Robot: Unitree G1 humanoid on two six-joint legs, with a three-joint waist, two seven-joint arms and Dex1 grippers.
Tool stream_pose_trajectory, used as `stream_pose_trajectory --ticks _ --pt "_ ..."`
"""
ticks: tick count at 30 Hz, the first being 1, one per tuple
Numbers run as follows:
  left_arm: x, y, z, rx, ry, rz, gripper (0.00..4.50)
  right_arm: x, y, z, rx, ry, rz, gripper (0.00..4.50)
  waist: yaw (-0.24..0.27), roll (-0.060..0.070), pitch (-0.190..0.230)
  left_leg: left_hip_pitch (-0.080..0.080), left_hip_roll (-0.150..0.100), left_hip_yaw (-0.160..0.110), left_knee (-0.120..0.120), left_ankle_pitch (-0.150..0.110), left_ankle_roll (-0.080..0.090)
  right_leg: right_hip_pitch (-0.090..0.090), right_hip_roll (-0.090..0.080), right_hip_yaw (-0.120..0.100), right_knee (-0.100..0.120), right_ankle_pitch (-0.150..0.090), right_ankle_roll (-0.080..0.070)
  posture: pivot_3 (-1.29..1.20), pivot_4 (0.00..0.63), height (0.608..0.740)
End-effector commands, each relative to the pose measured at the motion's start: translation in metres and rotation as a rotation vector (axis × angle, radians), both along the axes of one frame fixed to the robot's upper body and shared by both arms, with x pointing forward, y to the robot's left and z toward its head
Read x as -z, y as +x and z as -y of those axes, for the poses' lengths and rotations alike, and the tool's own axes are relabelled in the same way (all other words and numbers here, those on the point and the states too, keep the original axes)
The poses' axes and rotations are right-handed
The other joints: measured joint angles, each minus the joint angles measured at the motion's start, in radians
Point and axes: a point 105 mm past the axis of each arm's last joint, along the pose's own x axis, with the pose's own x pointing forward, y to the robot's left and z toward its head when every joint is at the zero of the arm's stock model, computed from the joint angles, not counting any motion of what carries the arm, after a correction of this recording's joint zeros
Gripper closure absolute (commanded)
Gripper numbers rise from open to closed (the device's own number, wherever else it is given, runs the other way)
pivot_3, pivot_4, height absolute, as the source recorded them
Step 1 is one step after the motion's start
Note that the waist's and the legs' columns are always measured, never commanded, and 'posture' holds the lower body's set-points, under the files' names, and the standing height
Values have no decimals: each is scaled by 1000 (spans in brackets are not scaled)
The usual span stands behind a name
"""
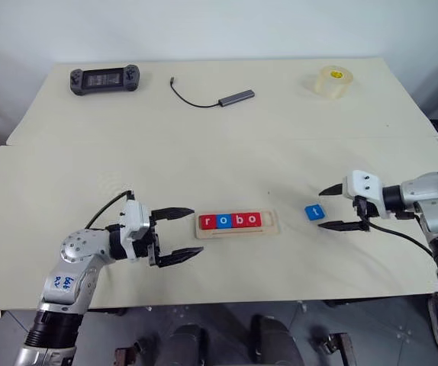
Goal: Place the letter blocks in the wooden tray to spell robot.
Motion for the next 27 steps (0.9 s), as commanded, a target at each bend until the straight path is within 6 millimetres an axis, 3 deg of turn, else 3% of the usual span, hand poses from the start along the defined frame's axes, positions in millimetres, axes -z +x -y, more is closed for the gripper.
stream_pose_trajectory --ticks 1,4,11,15,20,27 --pt "-7 -5 2 23 -5 26 0 9 0 -4 -27 -11 -43 16 0 0 0 0 0 -1 1 0 0 1 0 -1 0 0 0 0 150 740" --pt "-7 -4 3 23 -3 38 0 10 -1 -7 -41 9 -78 593 -3 0 0 1 0 -3 1 0 0 4 0 -3 -1 0 0 0 150 740" --pt "-8 1 4 10 -7 53 0 1 1 -16 -71 61 -64 2961 -18 0 0 2 0 -6 2 0 -1 7 0 -5 -1 0 0 0 150 740" --pt "-8 4 3 1 -3 59 0 -12 -3 -26 -120 74 -67 3040 -19 1 0 2 0 -5 2 0 -1 6 0 -5 -1 0 0 0 150 740" --pt "-7 7 -3 -38 -1 64 0 -31 -12 -63 -175 113 -94 3040 -15 1 0 1 0 -7 2 0 -1 6 -1 -6 -1 0 0 0 150 740" --pt "-4 4 -1 -54 -11 59 0 -22 -13 -93 -171 63 -99 3040 -1 1 0 0 -1 -7 2 0 -1 6 -1 -6 -2 0 0 0 150 740"
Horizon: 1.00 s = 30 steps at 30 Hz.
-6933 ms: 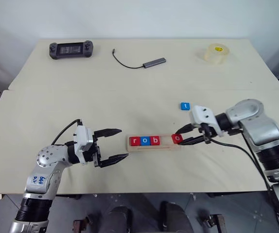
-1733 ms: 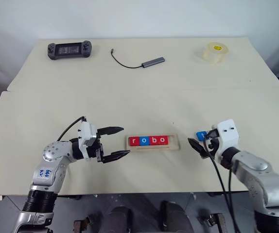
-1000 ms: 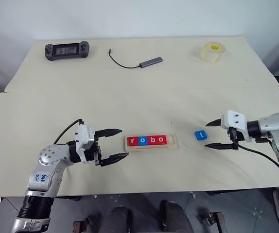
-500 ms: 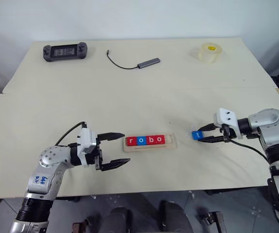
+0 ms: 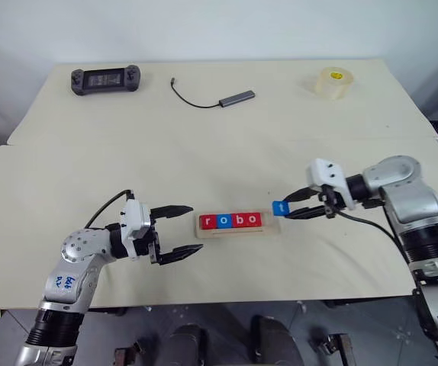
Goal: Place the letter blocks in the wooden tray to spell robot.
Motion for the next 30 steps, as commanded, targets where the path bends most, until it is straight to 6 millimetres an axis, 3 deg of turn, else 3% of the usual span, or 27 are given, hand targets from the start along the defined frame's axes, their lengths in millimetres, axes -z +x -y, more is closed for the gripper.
stream_pose_trajectory --ticks 1,15,24,30 --pt "-6 -3 1 -10 -13 41 0 0 1 -6 -1 -30 38 3040 9 0 0 0 0 0 0 0 0 0 0 0 0 0 0 0 150 740" --pt "-6 -7 -2 -43 -15 41 0 13 -2 -12 -62 -130 69 3040 11 0 0 0 -1 0 -1 0 0 -1 0 0 0 0 0 0 150 740" --pt "-6 -6 -3 -45 -16 43 0 -7 -3 -8 -69 -81 100 3040 12 0 0 0 -1 0 -1 0 0 -1 0 0 0 0 0 0 150 740" --pt "-6 -4 -2 -42 -20 44 0 -3 -1 5 -32 -123 102 3040 12 0 0 -1 -1 0 -1 0 0 -1 0 0 0 0 0 0 150 740"
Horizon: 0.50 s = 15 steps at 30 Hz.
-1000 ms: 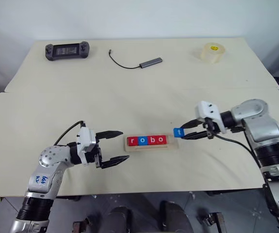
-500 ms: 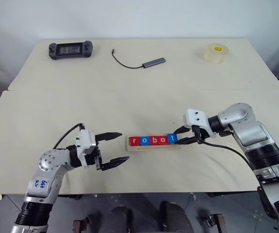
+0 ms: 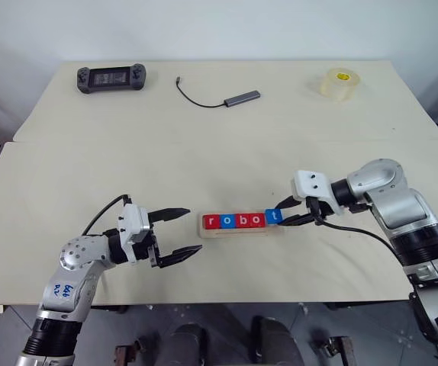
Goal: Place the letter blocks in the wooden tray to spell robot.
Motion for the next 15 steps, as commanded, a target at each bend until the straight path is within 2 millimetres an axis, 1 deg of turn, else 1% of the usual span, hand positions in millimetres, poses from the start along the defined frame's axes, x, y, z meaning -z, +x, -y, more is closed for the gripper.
stream_pose_trajectory --ticks 1,3,8,11,15 --pt "-9 0 1 9 -9 48 0 -7 0 5 5 -8 39 3040 -1 0 0 0 0 0 0 0 0 0 0 0 0 0 0 0 150 740" --pt "-9 0 1 11 -9 49 0 -6 1 4 5 -9 38 3040 -1 0 0 0 0 0 0 0 0 0 0 0 0 0 0 0 150 740" --pt "-10 1 2 14 -10 52 0 -5 -2 -7 -19 3 30 3040 -1 0 0 0 0 0 0 0 0 0 0 0 0 0 0 0 150 740" --pt "-10 1 2 12 -9 52 0 -4 -3 -9 -21 2 26 3040 0 0 0 0 0 0 0 0 0 0 0 0 0 0 0 0 150 740" --pt "-10 1 1 8 -8 52 0 1 -4 -8 -23 -27 1 3040 0 0 0 0 0 0 0 0 0 0 0 0 0 0 0 0 150 740"
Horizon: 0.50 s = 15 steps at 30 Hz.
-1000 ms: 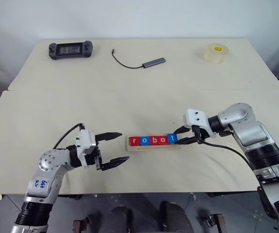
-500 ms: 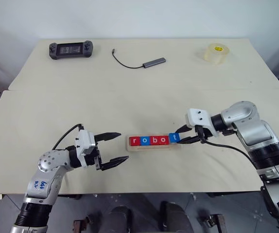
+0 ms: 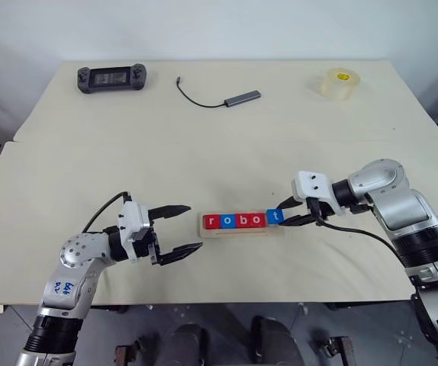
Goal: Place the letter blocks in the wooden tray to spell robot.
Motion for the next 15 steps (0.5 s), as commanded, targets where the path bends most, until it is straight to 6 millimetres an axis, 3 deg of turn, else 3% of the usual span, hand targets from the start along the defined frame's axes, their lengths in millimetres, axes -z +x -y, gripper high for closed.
stream_pose_trajectory --ticks 1,9,14,15 --pt "-6 -2 0 2 -7 35 0 -4 -4 -4 -33 -12 9 2690 -1 0 0 0 0 0 0 0 0 0 0 0 0 0 0 0 150 740" --pt "-7 -2 -1 -4 -8 35 0 -18 -4 -7 -13 55 18 29 0 0 0 0 0 0 0 0 0 0 0 0 0 0 0 0 150 740" --pt "-6 -2 -2 -5 -8 33 0 -29 -7 12 34 85 15 29 1 0 0 0 0 0 0 0 0 0 0 0 0 0 0 0 150 740" --pt "-5 -2 -2 -4 -8 32 0 -31 -7 17 51 88 21 217 4 0 0 0 0 0 0 0 0 0 0 0 0 0 0 0 150 740"
